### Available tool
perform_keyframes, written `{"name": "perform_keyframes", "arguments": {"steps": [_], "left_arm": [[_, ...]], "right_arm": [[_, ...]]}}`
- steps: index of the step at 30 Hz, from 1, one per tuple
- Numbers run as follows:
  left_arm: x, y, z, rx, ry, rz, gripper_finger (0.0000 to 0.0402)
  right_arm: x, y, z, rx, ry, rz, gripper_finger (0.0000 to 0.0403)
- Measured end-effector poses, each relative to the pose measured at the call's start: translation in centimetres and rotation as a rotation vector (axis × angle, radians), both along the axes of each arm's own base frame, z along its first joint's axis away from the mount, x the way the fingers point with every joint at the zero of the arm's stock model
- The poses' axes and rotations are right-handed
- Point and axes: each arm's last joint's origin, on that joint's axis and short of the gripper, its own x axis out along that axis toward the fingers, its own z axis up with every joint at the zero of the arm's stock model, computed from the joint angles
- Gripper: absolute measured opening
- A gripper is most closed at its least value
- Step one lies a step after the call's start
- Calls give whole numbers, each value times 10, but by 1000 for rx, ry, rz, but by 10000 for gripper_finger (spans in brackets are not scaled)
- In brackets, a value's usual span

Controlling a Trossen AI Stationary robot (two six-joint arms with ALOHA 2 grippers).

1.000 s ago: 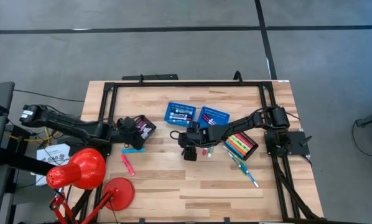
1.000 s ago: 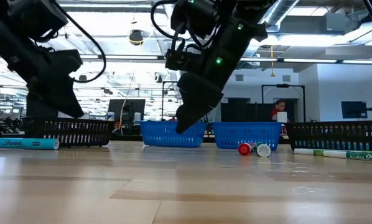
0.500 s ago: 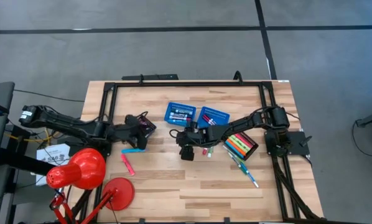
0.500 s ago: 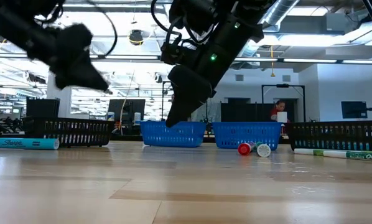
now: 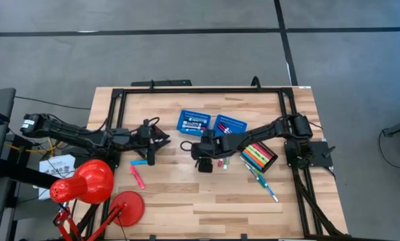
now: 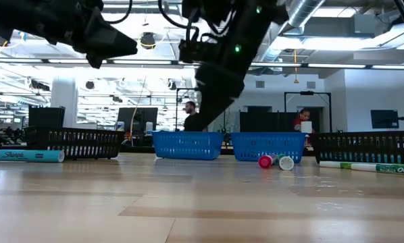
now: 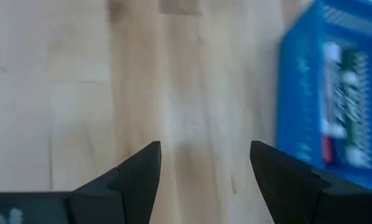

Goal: Pick & Place Markers
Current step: Put the light blue alcohol marker into the right blue bin

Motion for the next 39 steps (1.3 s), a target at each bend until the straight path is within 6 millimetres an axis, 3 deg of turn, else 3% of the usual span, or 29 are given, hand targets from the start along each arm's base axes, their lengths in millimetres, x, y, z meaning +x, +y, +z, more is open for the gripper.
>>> {"name": "perform_keyframes", "arguments": {"steps": [5,12,17,21,25,30,36,39], "left_arm": [[0,3,0,-1,-3,18,100],[0,3,0,-1,-3,18,100],[0,3,0,-1,-3,18,100],[0,3,0,-1,-3,18,100],[0,3,0,-1,-3,18,100],[0,3,0,-1,-2,18,100],[0,3,0,0,5,18,100],[0,3,0,0,4,18,100]], "right_arm": [[-7,-2,13,60,74,-178,239],[-39,5,5,53,293,-431,239],[-60,19,8,-33,446,-473,239],[-78,28,20,-115,518,-515,239],[-99,32,44,-175,497,-600,239],[-130,44,63,16,349,-597,239],[-182,56,42,233,400,-709,239],[-195,62,29,368,432,-806,239]]}}
